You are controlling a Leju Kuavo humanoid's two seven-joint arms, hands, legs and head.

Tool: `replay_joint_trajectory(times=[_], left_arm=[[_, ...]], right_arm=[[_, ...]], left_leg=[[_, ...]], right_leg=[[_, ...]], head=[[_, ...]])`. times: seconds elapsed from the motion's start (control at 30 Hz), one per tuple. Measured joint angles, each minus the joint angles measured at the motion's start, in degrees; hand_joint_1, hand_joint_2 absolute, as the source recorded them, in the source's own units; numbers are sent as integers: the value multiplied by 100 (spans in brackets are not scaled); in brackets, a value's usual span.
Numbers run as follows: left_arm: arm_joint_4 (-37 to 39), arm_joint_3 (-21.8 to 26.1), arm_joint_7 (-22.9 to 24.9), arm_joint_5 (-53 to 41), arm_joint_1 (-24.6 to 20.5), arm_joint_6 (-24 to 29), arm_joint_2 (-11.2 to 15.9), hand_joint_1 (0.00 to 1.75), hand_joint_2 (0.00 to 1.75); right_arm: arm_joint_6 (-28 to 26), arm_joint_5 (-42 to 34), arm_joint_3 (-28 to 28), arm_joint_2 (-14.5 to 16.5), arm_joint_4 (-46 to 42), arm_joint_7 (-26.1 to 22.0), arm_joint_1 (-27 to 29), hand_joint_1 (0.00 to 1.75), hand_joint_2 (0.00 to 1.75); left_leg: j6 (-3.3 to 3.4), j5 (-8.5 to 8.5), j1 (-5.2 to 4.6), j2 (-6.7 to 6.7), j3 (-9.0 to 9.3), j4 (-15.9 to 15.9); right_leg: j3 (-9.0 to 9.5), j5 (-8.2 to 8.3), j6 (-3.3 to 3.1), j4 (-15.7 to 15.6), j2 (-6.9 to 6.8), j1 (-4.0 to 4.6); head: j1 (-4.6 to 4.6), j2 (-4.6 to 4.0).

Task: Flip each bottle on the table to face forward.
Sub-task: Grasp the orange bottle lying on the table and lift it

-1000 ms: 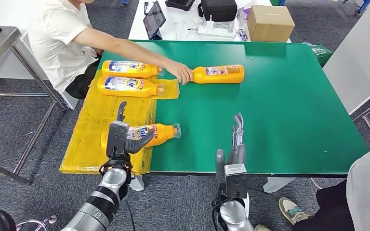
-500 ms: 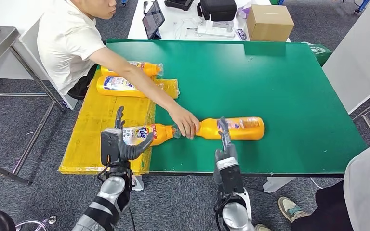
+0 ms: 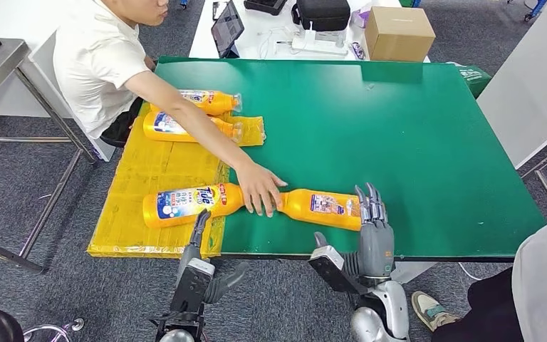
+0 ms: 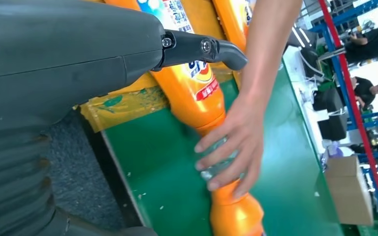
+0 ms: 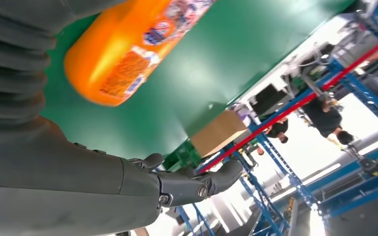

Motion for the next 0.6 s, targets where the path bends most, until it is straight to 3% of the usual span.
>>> replay_joint_trajectory(times=[0.2, 0.37, 0.6], left_arm=[[-78, 16, 16, 51, 19, -256, -11, 0, 175], [-183, 21, 15, 109, 23, -344, -40, 0, 175], [-280, 28, 10, 109, 30, -368, -43, 0, 175]], right_arm=[[80, 1094, -3, -262, 306, 589, -281, 0, 175], [572, 767, 16, -356, 659, 738, -513, 0, 175], [713, 789, 44, -399, 869, 843, -664, 0, 175]], left_leg=[[2, 2, 0, 0, 0, 0], [2, 2, -1, -2, -1, 0], [2, 2, 0, -2, -1, 0]], right_leg=[[2, 1, 1, 1, 0, 0], [2, 0, 1, 1, -1, 0], [2, 0, 1, 1, -1, 0]], head=[[1, 0], [0, 0], [0, 0]])
